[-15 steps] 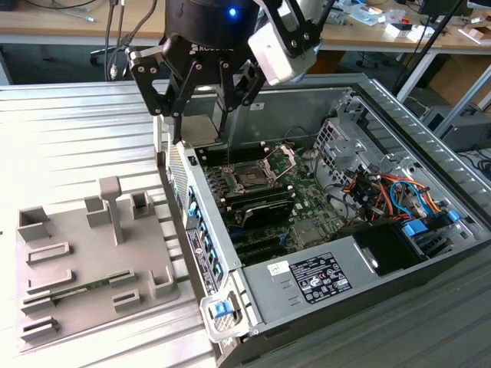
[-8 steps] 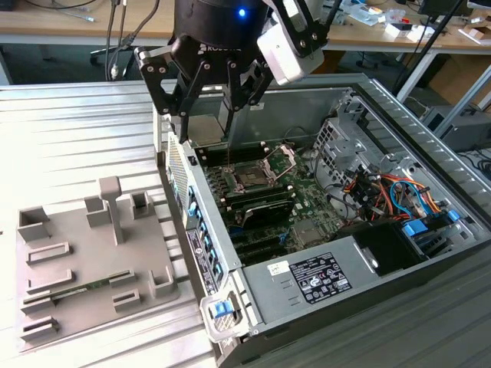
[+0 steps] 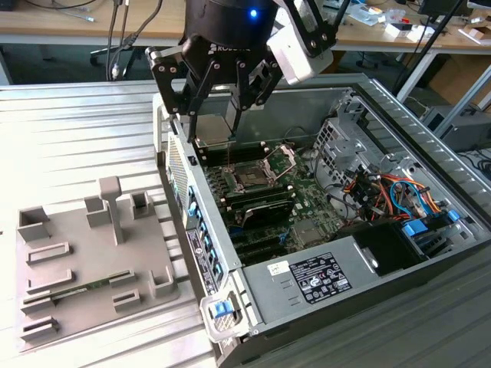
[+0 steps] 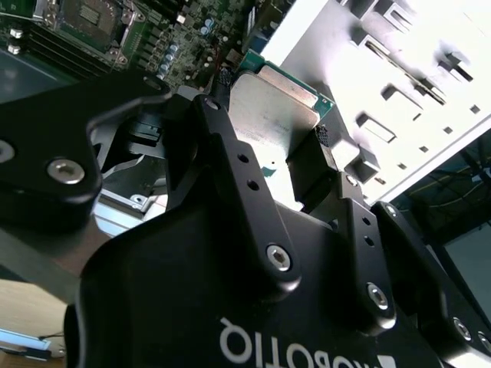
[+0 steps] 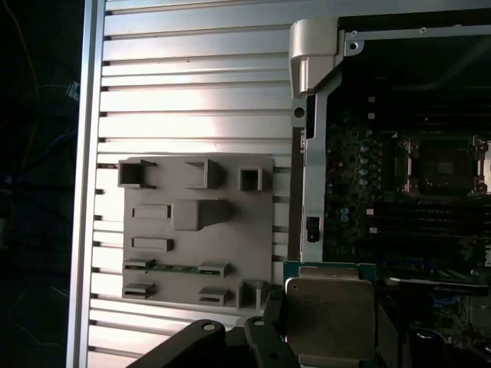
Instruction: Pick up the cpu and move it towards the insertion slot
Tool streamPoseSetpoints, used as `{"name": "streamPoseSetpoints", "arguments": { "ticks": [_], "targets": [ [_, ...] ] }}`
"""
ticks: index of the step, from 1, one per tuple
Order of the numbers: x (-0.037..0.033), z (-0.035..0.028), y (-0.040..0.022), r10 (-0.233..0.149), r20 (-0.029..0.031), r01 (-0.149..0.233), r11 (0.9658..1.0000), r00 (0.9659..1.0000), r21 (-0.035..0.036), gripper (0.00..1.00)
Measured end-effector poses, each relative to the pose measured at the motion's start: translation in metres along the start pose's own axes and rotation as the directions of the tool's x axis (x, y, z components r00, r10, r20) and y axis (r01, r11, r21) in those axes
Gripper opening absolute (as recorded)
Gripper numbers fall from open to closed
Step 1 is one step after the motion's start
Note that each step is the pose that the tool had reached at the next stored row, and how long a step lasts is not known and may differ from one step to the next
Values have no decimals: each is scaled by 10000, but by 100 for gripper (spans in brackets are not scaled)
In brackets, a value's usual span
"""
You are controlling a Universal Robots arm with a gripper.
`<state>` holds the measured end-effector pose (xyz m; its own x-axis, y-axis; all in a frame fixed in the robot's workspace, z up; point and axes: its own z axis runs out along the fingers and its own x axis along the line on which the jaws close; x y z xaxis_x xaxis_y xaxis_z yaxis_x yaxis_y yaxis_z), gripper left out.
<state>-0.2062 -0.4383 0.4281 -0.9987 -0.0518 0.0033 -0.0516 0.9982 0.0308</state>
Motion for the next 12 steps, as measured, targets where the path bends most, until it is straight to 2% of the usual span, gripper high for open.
{"name": "streamPoseSetpoints", "arguments": {
  "ticks": [12],
  "targets": [
    [-137,-1,-7,1,-2,-1,10000,10000,0,55]
  ]
}}
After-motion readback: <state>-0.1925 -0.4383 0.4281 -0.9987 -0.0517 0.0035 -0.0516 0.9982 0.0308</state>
